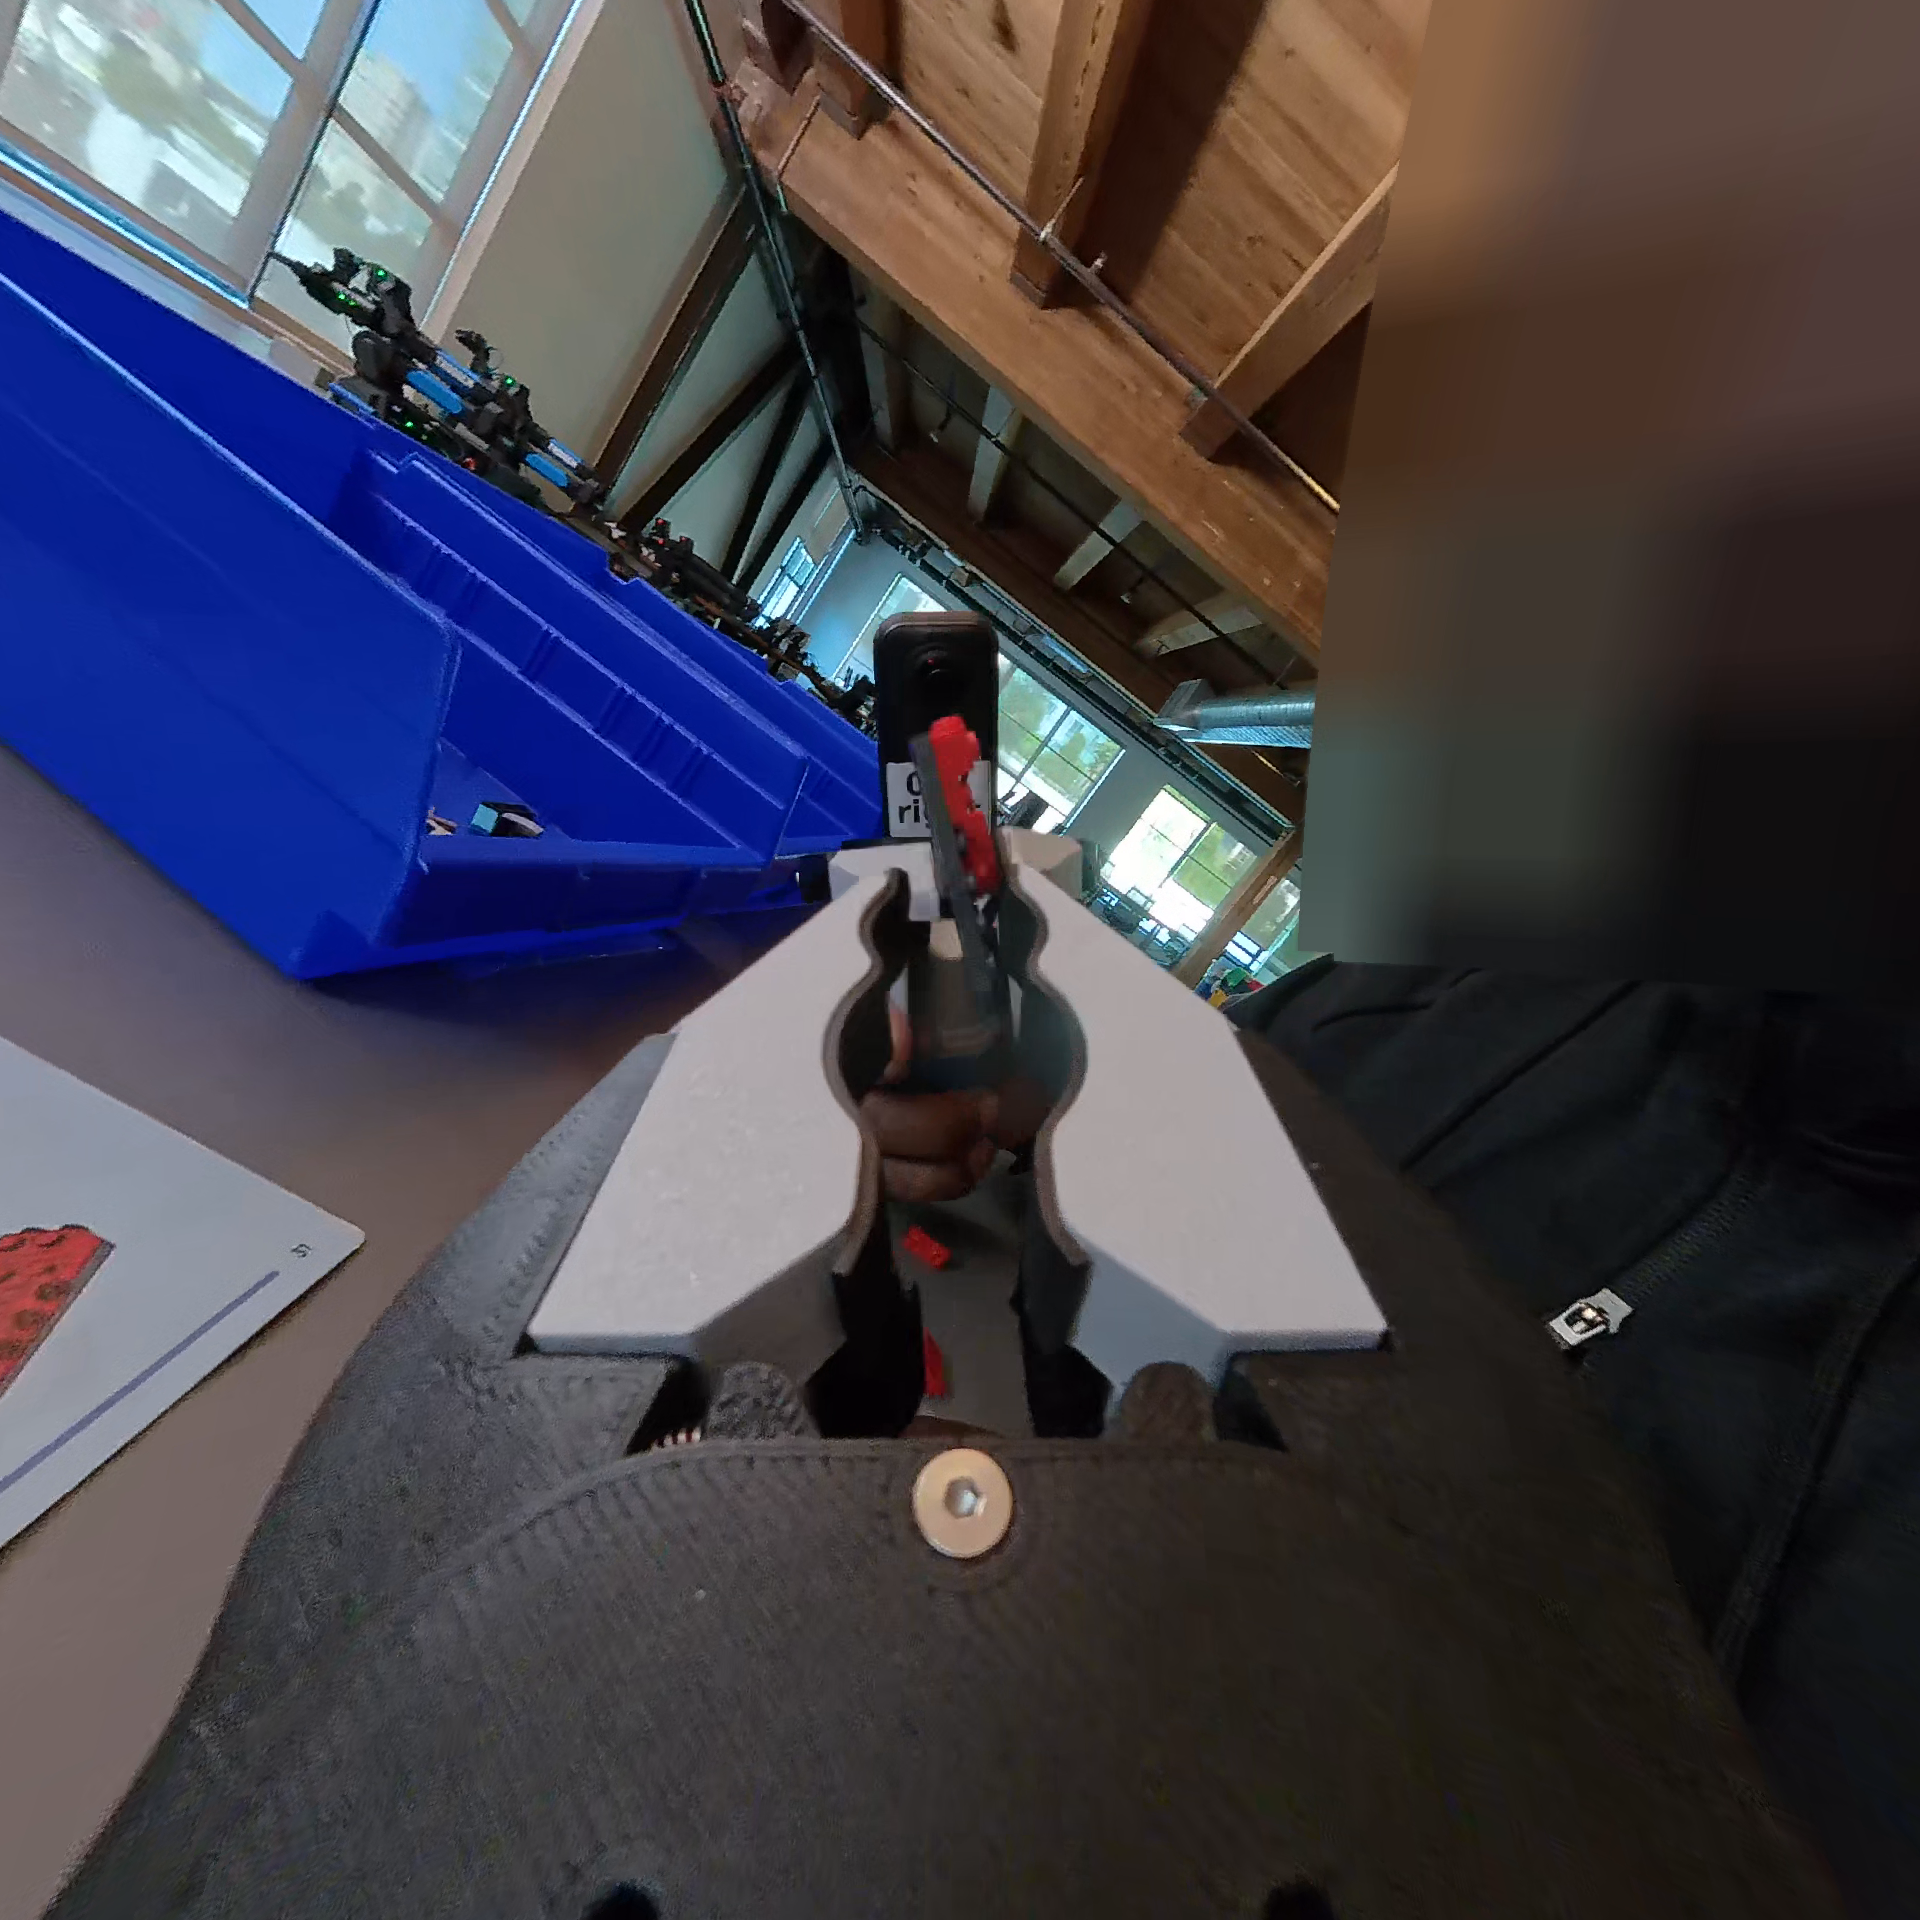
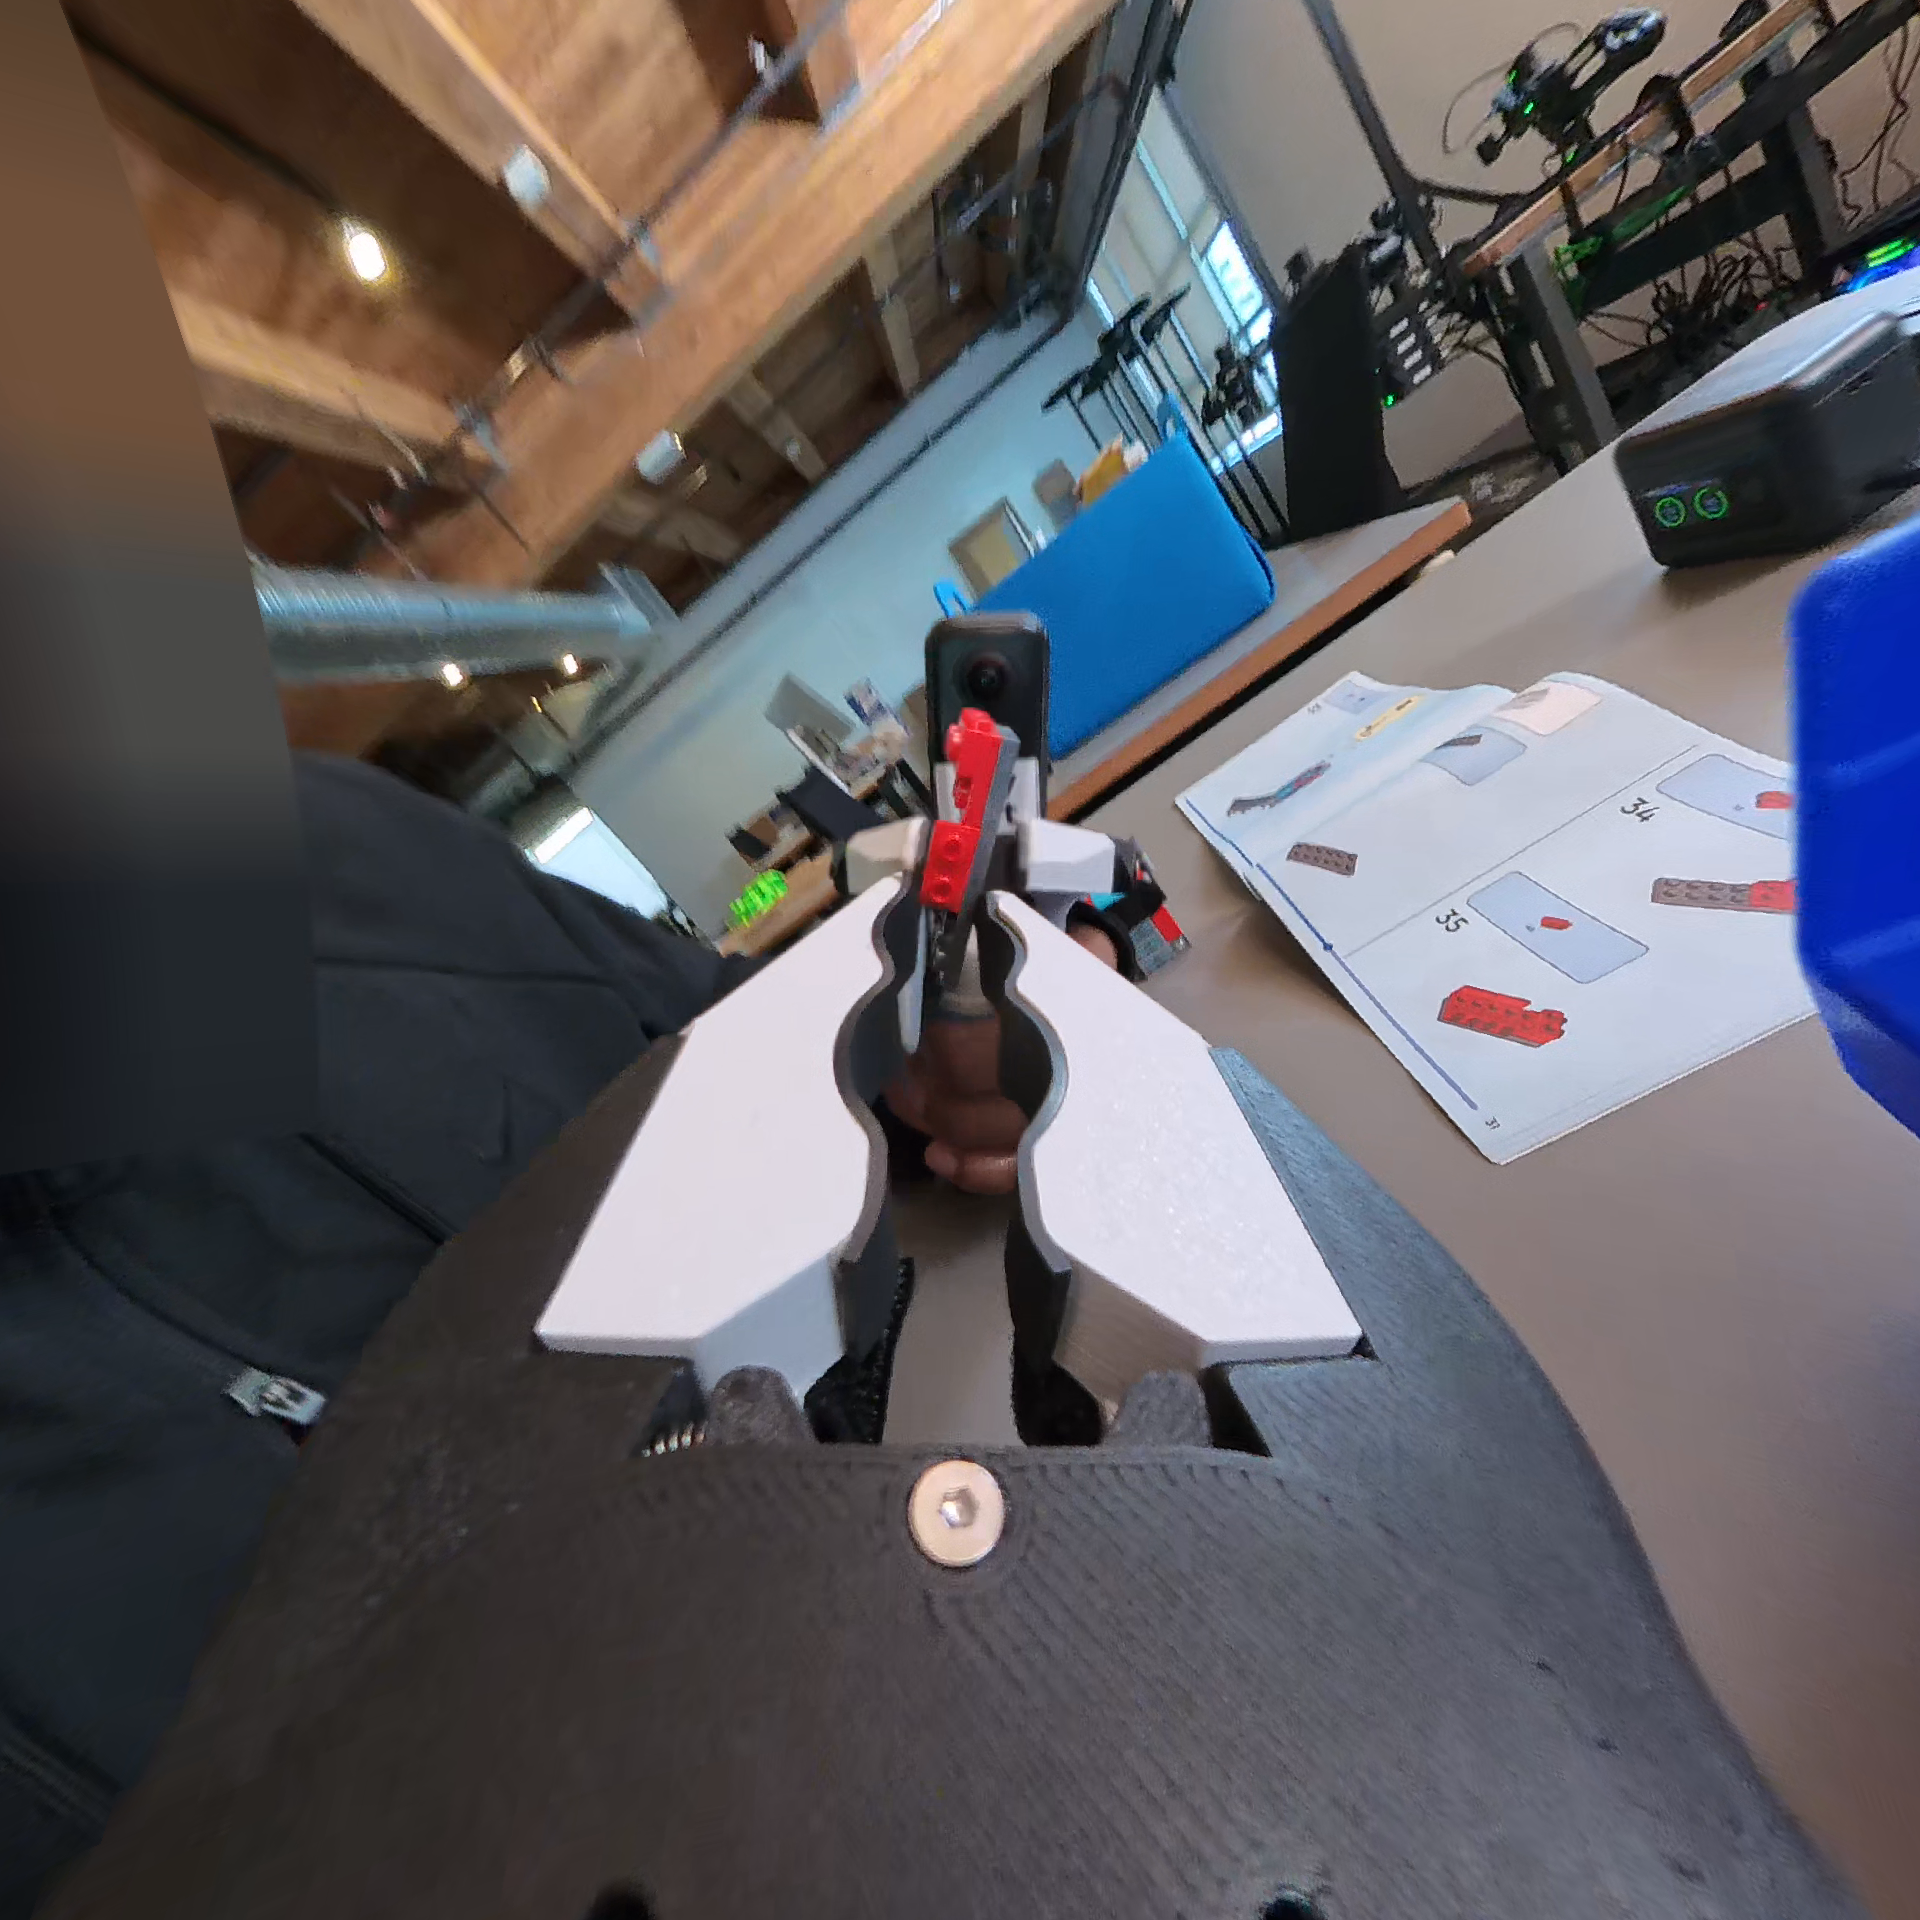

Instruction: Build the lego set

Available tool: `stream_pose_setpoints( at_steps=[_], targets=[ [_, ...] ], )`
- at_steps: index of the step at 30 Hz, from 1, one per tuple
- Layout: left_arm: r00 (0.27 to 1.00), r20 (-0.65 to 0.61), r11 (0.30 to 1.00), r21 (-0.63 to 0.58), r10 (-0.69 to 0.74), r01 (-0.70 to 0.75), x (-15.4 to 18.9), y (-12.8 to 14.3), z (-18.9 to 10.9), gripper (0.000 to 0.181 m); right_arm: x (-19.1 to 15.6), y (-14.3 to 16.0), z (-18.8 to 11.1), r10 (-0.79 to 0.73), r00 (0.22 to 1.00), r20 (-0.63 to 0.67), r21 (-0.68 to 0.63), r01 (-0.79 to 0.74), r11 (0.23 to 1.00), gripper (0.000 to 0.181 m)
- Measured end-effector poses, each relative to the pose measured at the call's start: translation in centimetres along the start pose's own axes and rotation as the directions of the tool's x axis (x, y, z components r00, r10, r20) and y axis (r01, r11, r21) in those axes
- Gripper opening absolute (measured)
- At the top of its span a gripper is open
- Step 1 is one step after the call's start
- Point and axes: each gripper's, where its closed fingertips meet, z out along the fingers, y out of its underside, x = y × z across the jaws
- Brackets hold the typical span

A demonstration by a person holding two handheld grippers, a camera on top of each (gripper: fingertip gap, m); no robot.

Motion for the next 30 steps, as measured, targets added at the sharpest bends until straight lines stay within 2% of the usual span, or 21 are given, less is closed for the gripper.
stream_pose_setpoints(
  at_steps=[8,10,17,20,25,30],
  targets=[
    [0.993,-0.023,0.993,-0.004,-0.116,0.116,-0.1,0.3,0.1,0.013,0.5,-0.2,-0.2,0.022,1.0,-0.009,0.009,-0.022,1.0,0.009],
    [0.991,-0.02,0.991,-0.004,-0.131,0.131,-0.2,0.3,0.1,0.005,0.5,-0.1,-0.1,0.022,1.0,-0.009,0.007,-0.022,1.0,0.009],
    [0.986,-0.017,0.986,-0.007,-0.165,0.165,-0.4,0.5,0.1,0.005,0.6,-0.1,-0.1,0.021,0.999,-0.024,-0.012,-0.022,1.0,0.01],
    [0.977,-0.007,0.977,-0.002,-0.212,0.212,-0.5,0.5,0.1,0.004,0.9,-0.1,-0.4,0.011,0.998,-0.056,-0.032,-0.013,0.999,0.021],
    [0.946,0.036,0.946,0.052,-0.323,0.321,-1.4,-0.4,-0.3,0.005,0.9,-0.3,-1.2,-0.118,0.985,-0.127,-0.095,0.107,0.99,0.03],
    [0.927,0.106,0.933,0.076,-0.359,0.353,-1.5,-0.8,-0.5,0.004,0.9,1.0,-2.9,-0.262,0.94,-0.217,-0.238,0.21,0.948,0.03]
  ],
)
